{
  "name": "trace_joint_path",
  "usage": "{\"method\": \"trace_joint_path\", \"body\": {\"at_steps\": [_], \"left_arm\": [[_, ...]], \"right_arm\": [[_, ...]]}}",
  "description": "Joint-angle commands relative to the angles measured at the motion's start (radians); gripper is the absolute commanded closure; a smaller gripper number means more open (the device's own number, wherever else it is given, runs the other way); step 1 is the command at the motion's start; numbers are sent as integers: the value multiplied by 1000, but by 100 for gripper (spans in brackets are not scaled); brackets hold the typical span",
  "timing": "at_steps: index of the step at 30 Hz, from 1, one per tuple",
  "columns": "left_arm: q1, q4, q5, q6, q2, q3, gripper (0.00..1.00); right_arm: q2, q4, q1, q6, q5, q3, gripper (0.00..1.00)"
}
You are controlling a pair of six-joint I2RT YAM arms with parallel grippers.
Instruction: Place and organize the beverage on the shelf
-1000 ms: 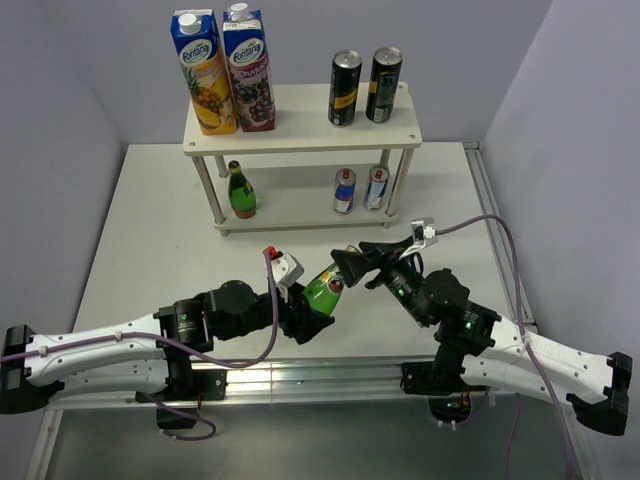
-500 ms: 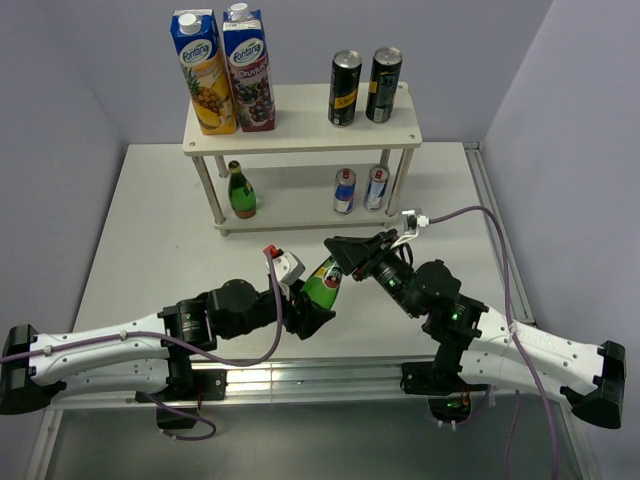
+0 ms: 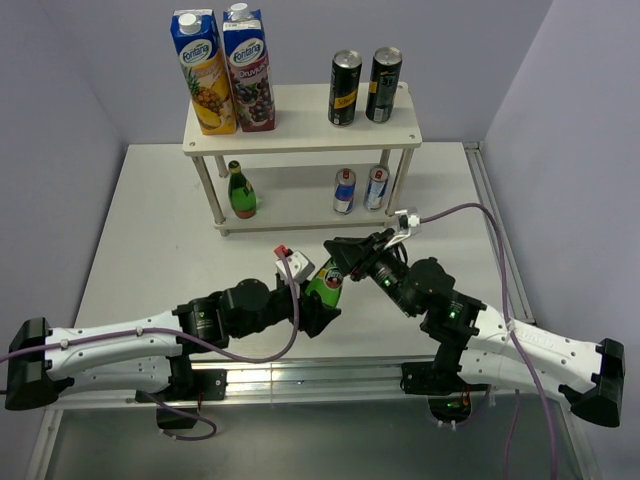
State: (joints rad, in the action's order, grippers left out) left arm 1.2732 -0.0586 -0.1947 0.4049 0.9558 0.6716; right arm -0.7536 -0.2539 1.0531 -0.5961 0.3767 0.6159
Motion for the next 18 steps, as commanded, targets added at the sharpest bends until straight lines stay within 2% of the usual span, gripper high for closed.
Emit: {"method": "trace_joint_path", "body": {"at_steps": [1,3,6,12,15,18], "left_arm": [[-12,-169,-141,3,-5,57,14],[-14,-147,-195,5,3,59,7],[-14,-136,-236,2,4,46,2],[-14,-116,-291,6,-17,13,2],[-14,-75,-353,25,-49,13,1],[-9,0,-471,64,-103,6,1]], "right_arm": [[-27,44,-5,88,51,70,100],[-50,47,-5,107,54,85,100],[-93,61,-5,134,57,125,100],[-190,55,-11,194,65,212,100],[-260,53,-11,229,85,260,100],[-354,61,-24,292,96,378,100]]}}
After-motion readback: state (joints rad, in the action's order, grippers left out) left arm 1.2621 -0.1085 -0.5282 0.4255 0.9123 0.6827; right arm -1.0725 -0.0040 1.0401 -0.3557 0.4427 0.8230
